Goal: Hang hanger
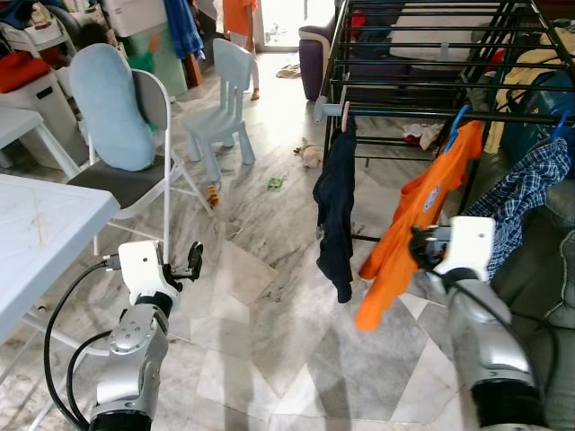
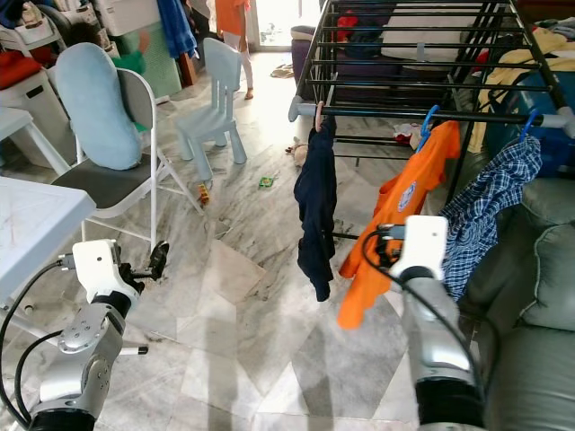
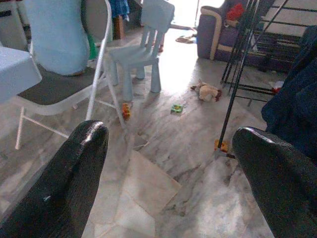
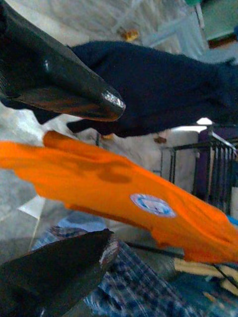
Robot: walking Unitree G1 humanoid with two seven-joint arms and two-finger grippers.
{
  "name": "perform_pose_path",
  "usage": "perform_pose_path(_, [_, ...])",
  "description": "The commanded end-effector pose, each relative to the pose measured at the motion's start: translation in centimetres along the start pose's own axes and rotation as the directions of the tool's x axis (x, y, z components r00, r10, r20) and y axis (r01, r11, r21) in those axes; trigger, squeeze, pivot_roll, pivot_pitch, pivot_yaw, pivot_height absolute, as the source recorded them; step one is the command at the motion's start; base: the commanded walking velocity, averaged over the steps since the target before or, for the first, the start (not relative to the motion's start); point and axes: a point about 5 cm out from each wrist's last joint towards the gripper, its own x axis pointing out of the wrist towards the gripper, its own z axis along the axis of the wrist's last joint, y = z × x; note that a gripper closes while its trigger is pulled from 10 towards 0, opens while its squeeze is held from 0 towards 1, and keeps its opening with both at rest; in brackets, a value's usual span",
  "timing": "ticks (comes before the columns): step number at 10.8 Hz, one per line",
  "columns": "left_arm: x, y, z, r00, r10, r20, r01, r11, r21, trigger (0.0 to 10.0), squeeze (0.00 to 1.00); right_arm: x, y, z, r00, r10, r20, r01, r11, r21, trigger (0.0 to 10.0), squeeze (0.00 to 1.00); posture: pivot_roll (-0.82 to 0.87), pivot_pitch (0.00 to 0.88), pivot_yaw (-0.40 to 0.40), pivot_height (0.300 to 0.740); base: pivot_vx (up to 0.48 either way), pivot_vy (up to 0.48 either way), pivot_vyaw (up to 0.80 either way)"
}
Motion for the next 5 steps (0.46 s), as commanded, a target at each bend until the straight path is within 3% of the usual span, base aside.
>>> perform_pose_path(1, [-0.01,0.31,0.43,1.0,0.007,0.006,-0.007,1.0,0.009,10.0,0.0,-0.17,0.25,-0.18,1.0,0.01,-0.014,-0.01,1.0,-0.001,10.0,0.0,-0.06,0.0,0.079,0.74,0.0,0.24,0.0])
perform_pose_path(2, [-0.05,0.27,0.4,1.0,0.007,0.005,-0.007,1.0,0.01,10.0,0.0,-0.24,0.25,-0.34,1.0,0.012,-0.021,-0.012,1.0,0.0,10.0,0.0,-0.06,0.0,0.079,0.74,0.0,0.24,0.0])
perform_pose_path(5, [-0.07,0.01,0.19,1.0,0.0,0.002,0.0,1.0,0.016,10.0,0.0,-0.15,0.04,-0.15,1.0,0.016,-0.009,-0.015,1.0,0.018,10.0,0.0,-0.06,0.0,0.087,0.74,0.0,0.0,0.0])
